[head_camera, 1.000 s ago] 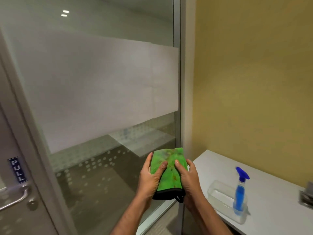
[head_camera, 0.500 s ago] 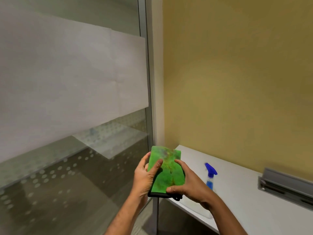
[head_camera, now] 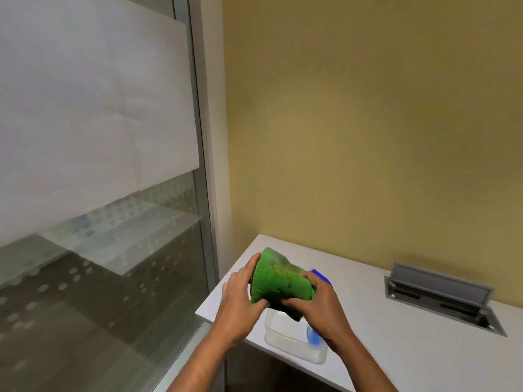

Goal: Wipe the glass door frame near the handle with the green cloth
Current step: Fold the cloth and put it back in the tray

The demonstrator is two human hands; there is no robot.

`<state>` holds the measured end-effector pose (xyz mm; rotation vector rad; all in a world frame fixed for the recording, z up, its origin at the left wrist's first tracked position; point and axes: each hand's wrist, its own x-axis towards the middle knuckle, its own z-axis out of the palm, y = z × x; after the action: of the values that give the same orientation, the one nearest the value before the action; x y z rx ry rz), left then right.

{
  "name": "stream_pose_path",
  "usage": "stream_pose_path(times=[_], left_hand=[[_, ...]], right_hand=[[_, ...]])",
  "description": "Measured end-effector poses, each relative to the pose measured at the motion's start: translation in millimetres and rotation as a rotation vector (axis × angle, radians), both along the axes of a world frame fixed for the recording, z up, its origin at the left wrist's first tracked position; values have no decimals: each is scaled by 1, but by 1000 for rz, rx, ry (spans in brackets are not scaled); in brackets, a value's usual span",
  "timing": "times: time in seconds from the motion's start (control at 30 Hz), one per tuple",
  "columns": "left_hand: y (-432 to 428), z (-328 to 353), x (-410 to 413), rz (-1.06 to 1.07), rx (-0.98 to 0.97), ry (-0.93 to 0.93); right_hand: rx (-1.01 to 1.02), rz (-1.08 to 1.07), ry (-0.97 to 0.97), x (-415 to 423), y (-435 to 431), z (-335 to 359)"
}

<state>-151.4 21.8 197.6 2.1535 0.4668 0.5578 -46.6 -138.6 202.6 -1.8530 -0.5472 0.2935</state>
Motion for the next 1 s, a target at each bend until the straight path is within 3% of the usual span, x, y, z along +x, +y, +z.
stream_pose_path(times=[0.07, 0.13, 0.3, 0.4, 0.63, 0.73, 0.87, 1.0], left_hand=[[-6, -11, 8, 222, 70, 13], [-12, -23, 16, 325, -76, 69], [-19, -60, 33, 104, -927, 18], [-22, -74, 37, 77, -1235, -39], [-28, -112, 55, 360, -1237, -52], [-22, -121, 59, 369, -1228, -67], [-14, -140, 66, 296, -1280, -80], [-8, -158, 76, 215, -1358, -91]], right_hand=[[-4, -5, 31, 5, -1, -7], [-43, -17, 44, 10, -1, -15], [-162, -27, -5, 16, 1, -47], [-173, 15, 22, 14, 2, -73], [-99, 113, 189, 15, -2, -116], [-41, 136, 384, 23, -1, -124], [105, -75, 829, 33, 10, -119], [117, -245, 918, 46, 30, -129]])
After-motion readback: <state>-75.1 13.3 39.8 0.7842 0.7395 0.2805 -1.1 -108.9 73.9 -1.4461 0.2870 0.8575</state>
